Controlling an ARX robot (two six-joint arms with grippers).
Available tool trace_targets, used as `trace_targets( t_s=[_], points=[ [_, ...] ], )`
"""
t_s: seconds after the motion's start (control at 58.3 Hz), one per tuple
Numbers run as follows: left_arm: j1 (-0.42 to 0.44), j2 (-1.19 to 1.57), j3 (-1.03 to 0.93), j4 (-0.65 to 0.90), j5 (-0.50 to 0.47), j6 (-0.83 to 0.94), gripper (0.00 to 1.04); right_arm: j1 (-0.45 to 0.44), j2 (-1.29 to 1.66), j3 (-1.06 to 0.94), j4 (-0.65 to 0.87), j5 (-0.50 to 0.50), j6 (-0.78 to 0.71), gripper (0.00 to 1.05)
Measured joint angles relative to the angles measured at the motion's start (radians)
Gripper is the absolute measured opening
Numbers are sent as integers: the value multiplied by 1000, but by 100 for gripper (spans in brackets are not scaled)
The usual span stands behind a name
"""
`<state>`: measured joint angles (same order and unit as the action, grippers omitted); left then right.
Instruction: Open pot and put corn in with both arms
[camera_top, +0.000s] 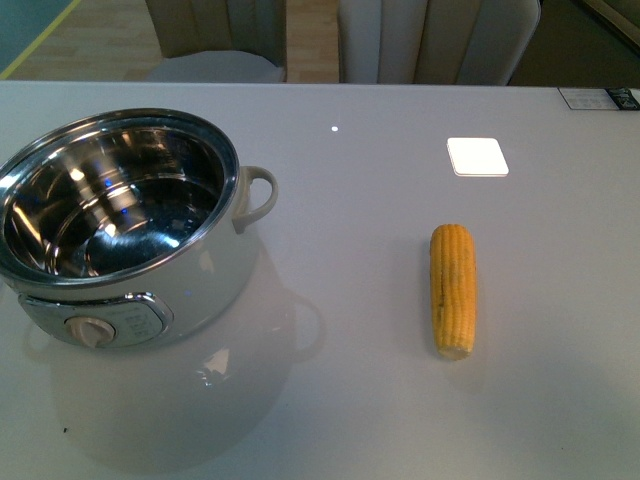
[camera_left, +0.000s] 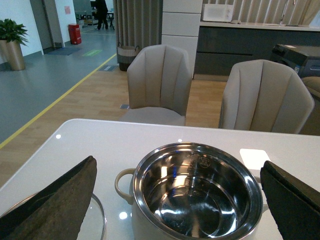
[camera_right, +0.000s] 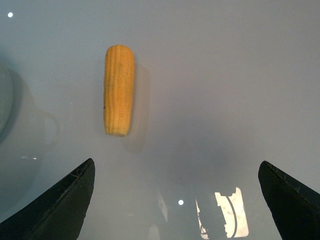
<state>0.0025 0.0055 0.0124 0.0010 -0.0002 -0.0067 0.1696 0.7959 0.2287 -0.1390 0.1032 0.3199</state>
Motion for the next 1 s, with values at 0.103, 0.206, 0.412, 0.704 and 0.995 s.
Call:
trace_targets(
  t_s=[0.103,0.206,0.412,0.704,0.995],
  points=[
    [0,0,0,0,0,0,98,65,197,34,164,36,9,96],
    [0,0,0,0,0,0,98,142,423,73,382,36,42,96],
    [0,0,0,0,0,0,98,227,854,203,576,98,14,96],
    [0,0,0,0,0,0,98,247,1180,412,598,96,-23,96],
    [0,0,0,0,0,0,98,248,1367,567,560,96,-14,96]
  ],
)
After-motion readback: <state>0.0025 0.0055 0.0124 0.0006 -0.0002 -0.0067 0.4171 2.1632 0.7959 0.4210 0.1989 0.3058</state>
